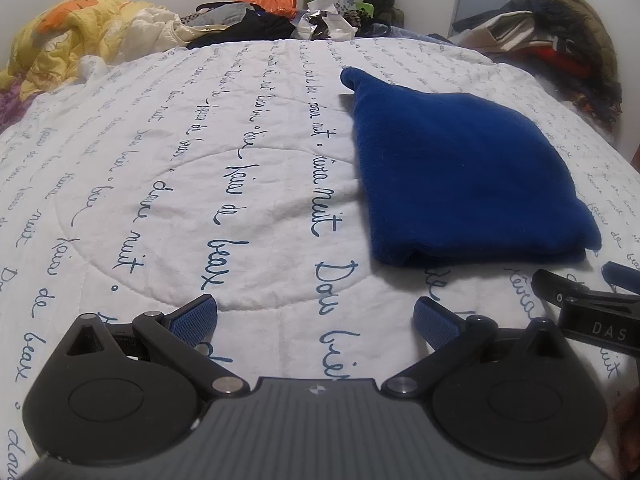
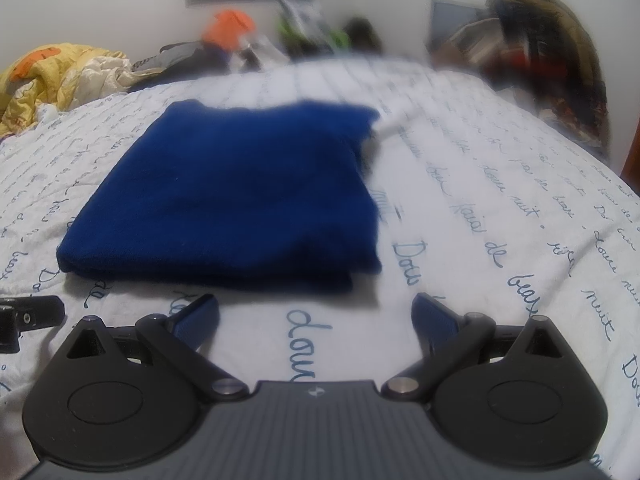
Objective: Fold small clothes
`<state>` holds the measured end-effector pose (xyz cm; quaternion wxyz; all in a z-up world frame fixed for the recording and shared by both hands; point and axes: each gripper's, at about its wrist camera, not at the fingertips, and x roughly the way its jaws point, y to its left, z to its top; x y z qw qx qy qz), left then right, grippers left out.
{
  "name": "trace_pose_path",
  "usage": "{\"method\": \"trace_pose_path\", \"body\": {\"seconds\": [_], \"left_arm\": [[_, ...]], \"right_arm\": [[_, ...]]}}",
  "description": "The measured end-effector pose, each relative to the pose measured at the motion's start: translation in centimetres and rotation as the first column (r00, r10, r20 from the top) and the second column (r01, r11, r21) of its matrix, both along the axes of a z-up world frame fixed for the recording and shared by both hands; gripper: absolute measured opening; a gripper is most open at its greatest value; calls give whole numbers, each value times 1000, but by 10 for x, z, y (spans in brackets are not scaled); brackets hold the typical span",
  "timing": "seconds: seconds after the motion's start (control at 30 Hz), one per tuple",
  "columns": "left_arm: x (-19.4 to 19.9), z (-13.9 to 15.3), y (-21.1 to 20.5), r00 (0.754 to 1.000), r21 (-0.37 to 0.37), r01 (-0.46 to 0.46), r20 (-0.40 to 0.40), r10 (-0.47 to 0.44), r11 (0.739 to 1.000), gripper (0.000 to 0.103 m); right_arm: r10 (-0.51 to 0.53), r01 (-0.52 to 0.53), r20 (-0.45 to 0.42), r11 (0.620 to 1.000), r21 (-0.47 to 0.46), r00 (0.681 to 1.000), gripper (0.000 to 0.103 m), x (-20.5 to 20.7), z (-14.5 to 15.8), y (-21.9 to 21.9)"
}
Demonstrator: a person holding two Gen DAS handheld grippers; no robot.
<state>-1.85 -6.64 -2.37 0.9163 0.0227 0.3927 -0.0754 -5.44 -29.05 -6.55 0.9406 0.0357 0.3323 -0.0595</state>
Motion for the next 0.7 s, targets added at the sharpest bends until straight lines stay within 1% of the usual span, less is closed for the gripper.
{"method": "trace_pose_path", "body": {"seconds": [0.1, 0.13, 0.2, 0.23, 0.33, 0.43, 0.7], "left_arm": [[0, 0, -2, 1000, 20, 11, 1, -11, 1000, 103], [-1, 0, -3, 1000, 21, 9, 1, -9, 1000, 103], [-2, 1, -2, 1000, 11, 10, 3, -11, 1000, 103], [-3, 2, -2, 1000, 11, 10, 1, -10, 1000, 103], [-4, 3, -1, 1000, 15, 4, 0, -4, 1000, 103], [-3, 4, 2, 1000, 4, -10, -4, 10, 1000, 103], [-4, 4, 3, 1000, 8, -14, -4, 14, 1000, 103]], "right_arm": [[-28, 28, -6, 999, 15, 1000, 103, -4, 2, -3], [-31, 32, -12, 999, 34, 999, 103, -5, 5, -3], [-17, 19, -17, 996, 82, 1000, 103, -9, 12, -3], [-6, 7, -15, 996, 91, 1000, 103, -11, 17, -2], [21, -21, 1, 998, 53, 1000, 103, -15, 32, 10], [45, -45, 11, 999, 23, 999, 103, -16, 40, 18], [41, -41, -2, 999, 18, 999, 103, -17, 37, 17]]}}
